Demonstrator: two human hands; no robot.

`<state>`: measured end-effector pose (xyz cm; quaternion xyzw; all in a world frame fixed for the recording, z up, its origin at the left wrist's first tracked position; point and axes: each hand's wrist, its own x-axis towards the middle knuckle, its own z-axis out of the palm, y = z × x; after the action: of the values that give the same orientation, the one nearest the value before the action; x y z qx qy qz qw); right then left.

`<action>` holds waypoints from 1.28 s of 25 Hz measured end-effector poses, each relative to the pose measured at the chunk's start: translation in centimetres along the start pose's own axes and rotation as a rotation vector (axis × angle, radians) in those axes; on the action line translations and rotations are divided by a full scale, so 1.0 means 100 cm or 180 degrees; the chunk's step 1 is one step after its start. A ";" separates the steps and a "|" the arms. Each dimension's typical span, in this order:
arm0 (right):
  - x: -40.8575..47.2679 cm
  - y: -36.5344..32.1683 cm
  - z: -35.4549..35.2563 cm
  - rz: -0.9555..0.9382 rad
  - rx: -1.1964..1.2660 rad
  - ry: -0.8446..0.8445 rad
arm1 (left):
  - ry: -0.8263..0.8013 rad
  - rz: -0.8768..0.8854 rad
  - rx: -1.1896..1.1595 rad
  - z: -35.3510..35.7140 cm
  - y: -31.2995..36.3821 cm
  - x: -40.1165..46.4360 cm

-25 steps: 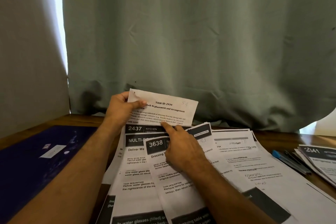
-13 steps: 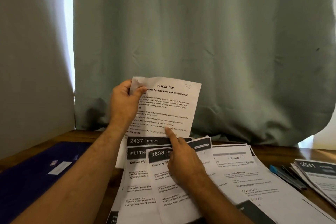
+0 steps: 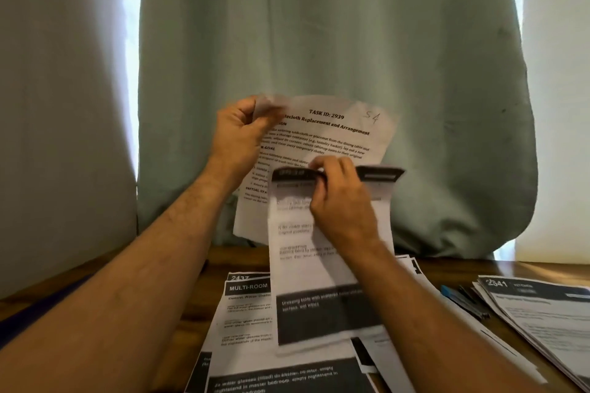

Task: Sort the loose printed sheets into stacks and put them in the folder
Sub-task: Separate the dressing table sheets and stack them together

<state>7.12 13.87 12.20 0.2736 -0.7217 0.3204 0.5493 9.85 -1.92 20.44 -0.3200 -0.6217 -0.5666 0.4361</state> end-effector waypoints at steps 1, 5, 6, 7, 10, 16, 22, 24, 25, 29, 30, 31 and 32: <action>0.010 -0.003 -0.010 -0.0067 0.0003 0.0158 | -0.0070 0.0076 -0.0052 0.003 0.007 0.001; 0.041 -0.016 -0.045 -0.0225 0.0043 0.0667 | -0.0058 0.0147 -0.0376 0.019 0.025 0.007; 0.046 -0.019 -0.052 -0.0260 0.0044 0.0771 | 0.0022 0.0055 -0.0488 0.024 0.027 0.006; 0.050 -0.022 -0.058 -0.0290 0.0015 0.0842 | 0.0111 -0.0085 -0.0596 0.029 0.026 0.005; 0.056 -0.024 -0.071 -0.0344 -0.0185 0.0749 | 0.0251 -0.0570 -0.0972 0.041 0.017 -0.006; 0.043 0.001 -0.073 -0.0090 -0.0653 0.0326 | 0.0318 -0.1596 -0.1346 0.065 -0.028 -0.044; -0.001 0.058 -0.039 0.0935 -0.0835 -0.0631 | 0.0442 -0.2937 -0.1346 0.096 -0.102 -0.101; -0.021 0.083 -0.025 0.1283 -0.0864 -0.0884 | 0.0462 -0.3175 -0.1277 0.102 -0.126 -0.118; -0.031 0.093 -0.019 0.1412 -0.0855 -0.0985 | 0.0451 -0.3265 -0.1249 0.105 -0.136 -0.126; -0.064 0.122 0.000 0.1752 -0.0687 -0.1167 | 0.0336 -0.3418 -0.1013 0.107 -0.165 -0.149; -0.070 0.126 0.003 0.1764 -0.0666 -0.1217 | 0.0278 -0.3417 -0.0938 0.107 -0.171 -0.154; -0.077 0.128 0.004 0.1699 -0.0674 -0.1275 | 0.0219 -0.3405 -0.0851 0.105 -0.177 -0.158; -0.082 0.129 0.003 0.1590 -0.0684 -0.1300 | 0.0172 -0.3390 -0.0797 0.103 -0.181 -0.161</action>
<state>-0.68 22.27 2.11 0.0874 -0.8911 0.3058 0.3236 -1.41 7.00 -1.61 0.0042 -0.6141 -0.7867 0.0633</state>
